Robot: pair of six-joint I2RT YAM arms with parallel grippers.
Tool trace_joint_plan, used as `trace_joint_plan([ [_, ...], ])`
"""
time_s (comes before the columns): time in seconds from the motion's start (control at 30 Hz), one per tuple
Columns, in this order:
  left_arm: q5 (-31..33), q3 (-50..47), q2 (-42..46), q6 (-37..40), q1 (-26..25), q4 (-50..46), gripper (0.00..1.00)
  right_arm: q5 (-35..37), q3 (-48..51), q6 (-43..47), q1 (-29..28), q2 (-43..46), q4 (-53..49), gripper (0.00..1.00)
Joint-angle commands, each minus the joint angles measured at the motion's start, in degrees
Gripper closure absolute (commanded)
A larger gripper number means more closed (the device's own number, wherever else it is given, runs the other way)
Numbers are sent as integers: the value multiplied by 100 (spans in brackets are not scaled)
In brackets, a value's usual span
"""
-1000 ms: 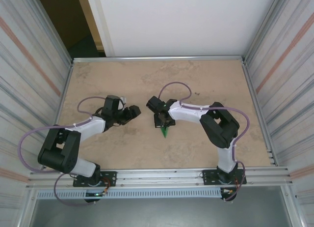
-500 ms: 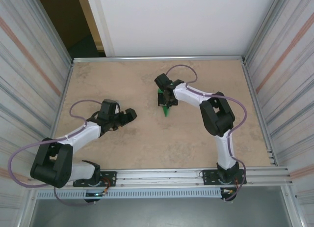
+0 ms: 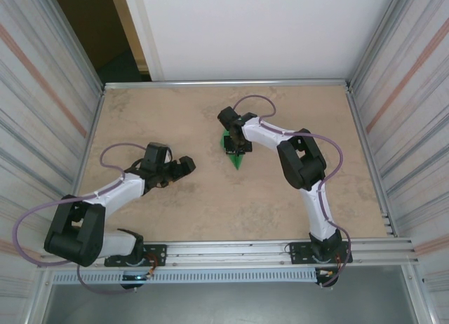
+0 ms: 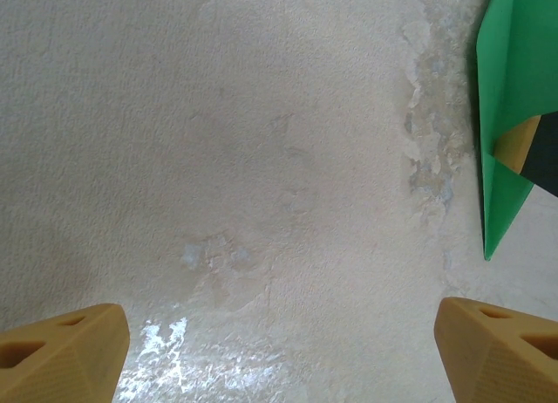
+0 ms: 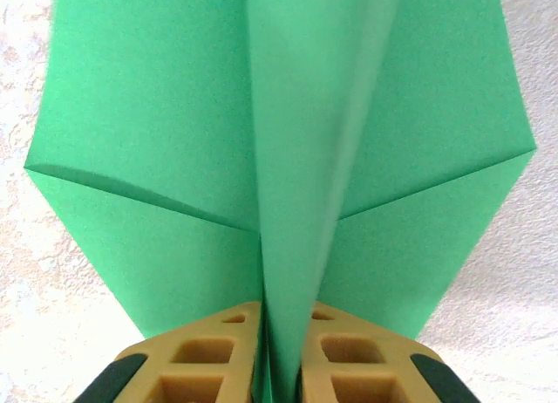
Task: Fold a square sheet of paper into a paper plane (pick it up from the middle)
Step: Move a paper plane to the center of the table.
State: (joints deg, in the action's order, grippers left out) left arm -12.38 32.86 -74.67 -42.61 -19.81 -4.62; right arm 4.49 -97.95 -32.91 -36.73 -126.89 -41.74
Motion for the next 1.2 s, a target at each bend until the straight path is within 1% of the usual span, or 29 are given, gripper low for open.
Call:
trace_joint_plan([
  [0.0,-25,20,-31,116,46,10,9,53,-136,-39,-36,-154,-256,83],
  [0.33,-23,5,-76,129,44,23,9,85,11,-179,-32,-311,-225,74],
  [0.6,-23,10,-98,134,48,25,9,301,62,-259,-49,-460,-309,70],
  [0.73,-21,20,-91,148,48,12,9,394,16,-254,-69,-508,-366,69],
  [0.97,17,112,4,199,48,-91,9,448,-197,-216,-106,-367,-499,64],
  [1.17,39,206,41,237,47,-169,9,318,-367,-182,-88,-137,-554,63],
])
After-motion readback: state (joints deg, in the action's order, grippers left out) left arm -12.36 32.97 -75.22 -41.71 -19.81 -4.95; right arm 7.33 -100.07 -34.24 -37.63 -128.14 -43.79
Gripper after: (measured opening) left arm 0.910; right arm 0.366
